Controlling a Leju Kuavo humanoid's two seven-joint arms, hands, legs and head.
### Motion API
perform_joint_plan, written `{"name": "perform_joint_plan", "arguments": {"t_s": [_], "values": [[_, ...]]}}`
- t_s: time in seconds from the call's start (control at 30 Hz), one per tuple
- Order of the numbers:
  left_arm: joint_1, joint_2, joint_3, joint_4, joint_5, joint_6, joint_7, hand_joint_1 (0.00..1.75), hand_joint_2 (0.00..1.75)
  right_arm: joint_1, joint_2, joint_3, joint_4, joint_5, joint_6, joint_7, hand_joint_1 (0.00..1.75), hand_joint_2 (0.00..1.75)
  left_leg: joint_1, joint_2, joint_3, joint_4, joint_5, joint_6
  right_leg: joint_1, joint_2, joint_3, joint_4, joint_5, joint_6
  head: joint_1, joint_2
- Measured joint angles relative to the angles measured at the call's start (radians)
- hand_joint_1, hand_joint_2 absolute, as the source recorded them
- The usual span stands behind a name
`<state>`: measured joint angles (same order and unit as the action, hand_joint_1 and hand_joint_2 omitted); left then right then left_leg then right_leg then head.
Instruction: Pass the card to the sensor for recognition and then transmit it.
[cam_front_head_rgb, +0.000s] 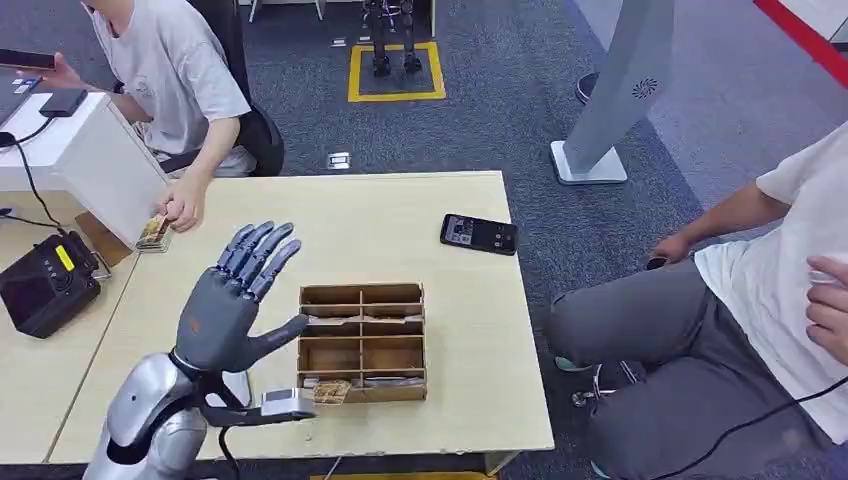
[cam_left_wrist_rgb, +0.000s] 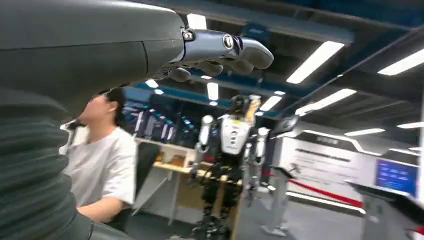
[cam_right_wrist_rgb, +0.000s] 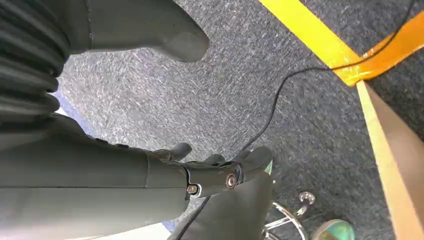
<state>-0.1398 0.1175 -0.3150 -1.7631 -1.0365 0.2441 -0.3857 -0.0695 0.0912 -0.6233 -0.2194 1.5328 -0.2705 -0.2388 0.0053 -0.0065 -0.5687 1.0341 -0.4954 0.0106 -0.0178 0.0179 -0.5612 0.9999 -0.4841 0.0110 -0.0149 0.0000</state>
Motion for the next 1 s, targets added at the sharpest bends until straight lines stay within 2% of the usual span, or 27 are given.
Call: {"name": "perform_joint_plan", "arguments": {"t_s": [0.13, 0.23, 0.4, 0.53, 0.7, 1.0], "values": [[0.028, 0.035, -0.076, -0.031, 0.014, 0.013, 0.011, 0.0, 1.75, 0.006, -0.003, -0.005, 0.0, 0.002, 0.0, 0.019, 0.0, 1.75, 0.0, 0.0, 0.0, 0.0, 0.001, 0.0, 0.0, 0.0, 0.0, 0.0, 0.0, 0.0, 0.0, 0.0], [0.044, 0.053, -0.105, -0.04, 0.009, 0.022, 0.02, 0.0, 1.75, 0.01, -0.007, -0.007, 0.0, 0.002, 0.0, 0.018, 0.0, 1.75, 0.0, 0.0, 0.0, 0.0, 0.001, 0.0, 0.0, 0.0, 0.0, 0.001, 0.0, 0.0, 0.0, 0.0], [0.058, 0.066, -0.126, -0.034, -0.086, 0.061, 0.059, 0.0, 1.75, 0.009, -0.007, -0.017, 0.0, 0.003, 0.002, 0.019, 0.0, 1.75, 0.0, 0.0, 0.0, 0.0, 0.001, 0.0, 0.0, 0.0, 0.0, 0.001, 0.0, 0.0, 0.0, 0.0], [0.066, 0.068, -0.131, -0.015, -0.137, 0.085, 0.094, 0.0, 1.75, 0.009, -0.007, -0.022, 0.0, 0.004, 0.002, 0.019, 0.0, 1.75, 0.0, 0.0, 0.0, 0.0, 0.001, 0.001, 0.0, 0.0, 0.0, 0.0, 0.0, 0.0, 0.0, 0.0], [0.066, 0.061, -0.13, 0.019, -0.213, 0.093, 0.166, 0.0, 1.75, 0.009, -0.007, -0.024, 0.0, 0.005, 0.003, 0.019, 0.0, 1.75, -0.001, 0.0, 0.0, 0.0, 0.001, 0.001, -0.001, 0.0, 0.0, 0.0, 0.0, 0.0, 0.0, 0.0], [0.066, 0.052, -0.13, 0.047, -0.228, 0.095, 0.176, 0.0, 1.75, 0.009, -0.007, -0.028, 0.0, 0.005, 0.003, 0.019, 0.0, 1.75, -0.001, 0.0, 0.0, 0.0, 0.001, 0.001, -0.001, 0.0, 0.0, 0.001, 0.0, 0.0, 0.0, 0.0]]}}
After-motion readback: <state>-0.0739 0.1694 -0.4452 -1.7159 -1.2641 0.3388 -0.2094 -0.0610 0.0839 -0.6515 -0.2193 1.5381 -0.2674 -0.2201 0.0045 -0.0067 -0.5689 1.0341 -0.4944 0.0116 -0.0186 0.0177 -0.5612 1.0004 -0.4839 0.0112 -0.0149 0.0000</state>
